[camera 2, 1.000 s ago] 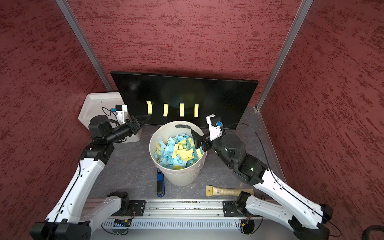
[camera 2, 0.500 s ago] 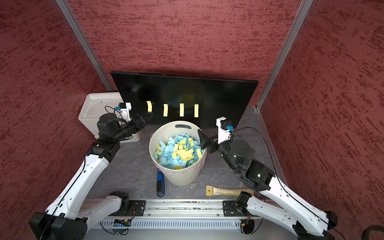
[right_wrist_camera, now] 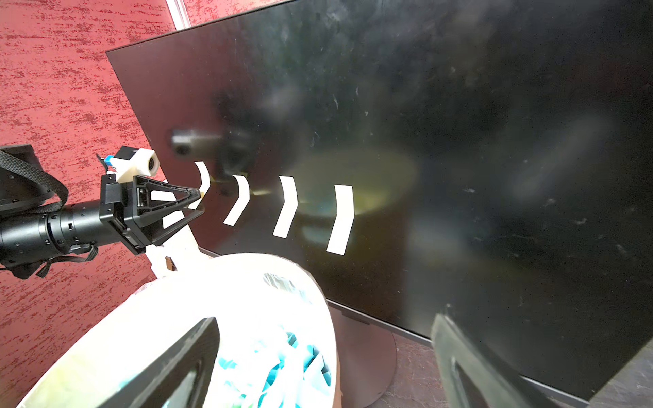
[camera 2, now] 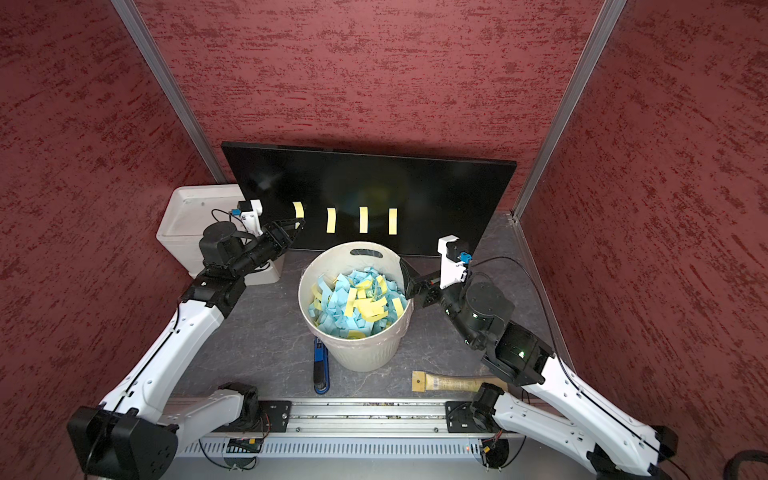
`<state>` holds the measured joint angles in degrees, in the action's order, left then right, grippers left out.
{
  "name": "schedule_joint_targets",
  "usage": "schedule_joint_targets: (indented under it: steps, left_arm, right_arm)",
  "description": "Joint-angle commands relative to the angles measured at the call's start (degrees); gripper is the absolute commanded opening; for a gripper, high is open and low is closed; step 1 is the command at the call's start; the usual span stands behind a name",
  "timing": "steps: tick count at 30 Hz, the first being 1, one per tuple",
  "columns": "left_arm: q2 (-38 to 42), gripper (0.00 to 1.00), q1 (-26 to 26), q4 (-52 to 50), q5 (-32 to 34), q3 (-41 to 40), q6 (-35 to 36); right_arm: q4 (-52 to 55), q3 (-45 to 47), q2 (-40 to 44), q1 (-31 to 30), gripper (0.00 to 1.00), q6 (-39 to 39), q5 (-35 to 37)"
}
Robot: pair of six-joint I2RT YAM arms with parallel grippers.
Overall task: Remove the sticky note from the monitor
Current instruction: Tear off the sticky note from the monitor.
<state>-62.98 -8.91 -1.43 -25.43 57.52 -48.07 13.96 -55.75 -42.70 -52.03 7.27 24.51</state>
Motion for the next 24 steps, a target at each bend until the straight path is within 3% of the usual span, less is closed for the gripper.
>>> schedule_joint_targets:
  steps: [1,11,24]
  left_arm:
    - [0.8,0.29,0.3,2.3,0.1,0.0,0.1]
    - [1.7,0.01,1.1,0.6,0.4,-0.2,-0.2]
    - [4.6,0.00,1.3,-2.2,1.3,-1.4,0.1]
  right_arm:
    - [-0.5,0.2,0.4,-0.2,0.98,0.2,1.3]
    - [-0.5,-0.8,-0.6,-0.2,0.98,0.1,0.9]
    - [-0.3,-1.2,-1.1,-0.2,0.98,0.7,0.6]
